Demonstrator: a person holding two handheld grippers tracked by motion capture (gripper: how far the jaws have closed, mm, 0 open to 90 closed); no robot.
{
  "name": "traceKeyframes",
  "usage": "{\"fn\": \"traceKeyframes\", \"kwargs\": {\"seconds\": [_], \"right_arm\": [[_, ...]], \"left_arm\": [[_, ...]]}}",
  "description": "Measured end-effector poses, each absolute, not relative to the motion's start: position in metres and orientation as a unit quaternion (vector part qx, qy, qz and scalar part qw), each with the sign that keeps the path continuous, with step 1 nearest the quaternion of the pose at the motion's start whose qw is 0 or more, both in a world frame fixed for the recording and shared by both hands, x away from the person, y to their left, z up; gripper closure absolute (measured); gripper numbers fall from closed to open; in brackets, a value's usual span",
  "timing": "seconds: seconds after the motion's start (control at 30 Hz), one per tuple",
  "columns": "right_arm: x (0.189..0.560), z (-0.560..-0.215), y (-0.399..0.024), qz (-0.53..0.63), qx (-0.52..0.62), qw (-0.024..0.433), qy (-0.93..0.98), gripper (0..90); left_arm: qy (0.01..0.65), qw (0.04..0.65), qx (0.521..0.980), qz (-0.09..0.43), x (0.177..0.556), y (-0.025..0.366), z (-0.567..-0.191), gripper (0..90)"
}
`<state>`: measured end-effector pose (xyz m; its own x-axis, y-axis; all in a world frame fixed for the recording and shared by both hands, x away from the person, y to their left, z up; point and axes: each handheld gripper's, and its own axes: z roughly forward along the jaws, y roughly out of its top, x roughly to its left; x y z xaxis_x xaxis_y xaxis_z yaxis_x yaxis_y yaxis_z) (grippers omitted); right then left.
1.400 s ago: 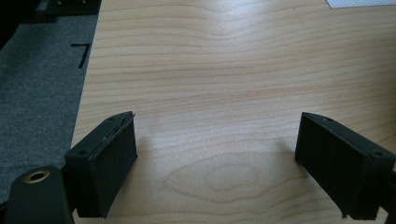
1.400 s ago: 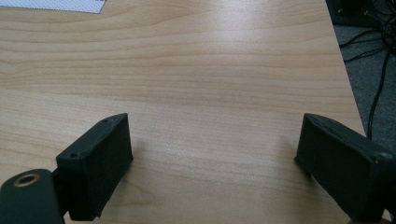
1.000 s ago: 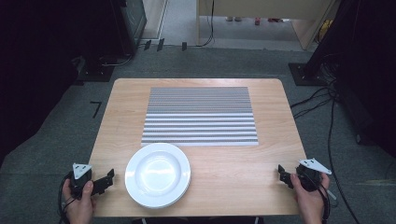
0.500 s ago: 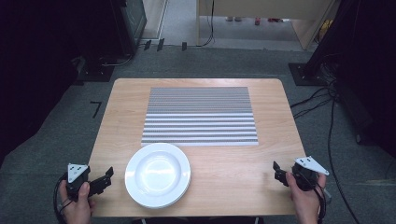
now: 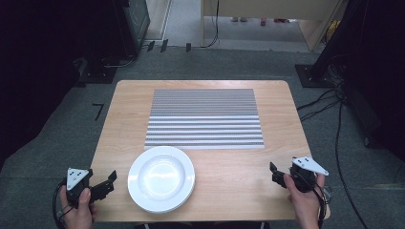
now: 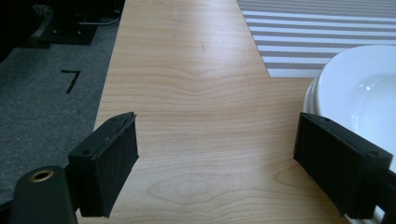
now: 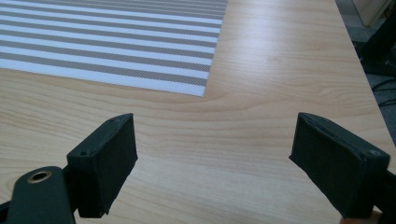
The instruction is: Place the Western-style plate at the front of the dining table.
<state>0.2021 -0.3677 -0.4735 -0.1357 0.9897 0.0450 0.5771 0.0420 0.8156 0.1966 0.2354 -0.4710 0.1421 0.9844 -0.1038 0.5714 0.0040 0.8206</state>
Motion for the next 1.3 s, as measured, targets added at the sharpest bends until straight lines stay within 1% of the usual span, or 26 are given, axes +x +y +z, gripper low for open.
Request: {"fn": "traceKeyframes", "kwargs": {"seconds": [0.47,0.7,0.77,1.0,1.3], "right_arm": [[0.212,-0.465,-0.335,0.383,0.565,0.272,0.678,14.4],[0.217,-0.462,-0.310,0.391,0.546,0.264,0.693,14.4],[0.220,-0.461,-0.297,0.393,0.535,0.262,0.701,14.4],[0.223,-0.459,-0.276,0.400,0.518,0.254,0.712,14.4],[0.227,-0.454,-0.247,0.411,0.499,0.246,0.723,14.4]], "left_arm": [[0.583,0.399,0.657,0.262,0.192,0.226,-0.463,13.8],[0.578,0.405,0.659,0.259,0.190,0.221,-0.461,13.8],[0.575,0.406,0.661,0.259,0.189,0.219,-0.461,13.8],[0.567,0.405,0.670,0.257,0.187,0.212,-0.460,13.8],[0.566,0.408,0.669,0.256,0.184,0.209,-0.460,13.8]]}}
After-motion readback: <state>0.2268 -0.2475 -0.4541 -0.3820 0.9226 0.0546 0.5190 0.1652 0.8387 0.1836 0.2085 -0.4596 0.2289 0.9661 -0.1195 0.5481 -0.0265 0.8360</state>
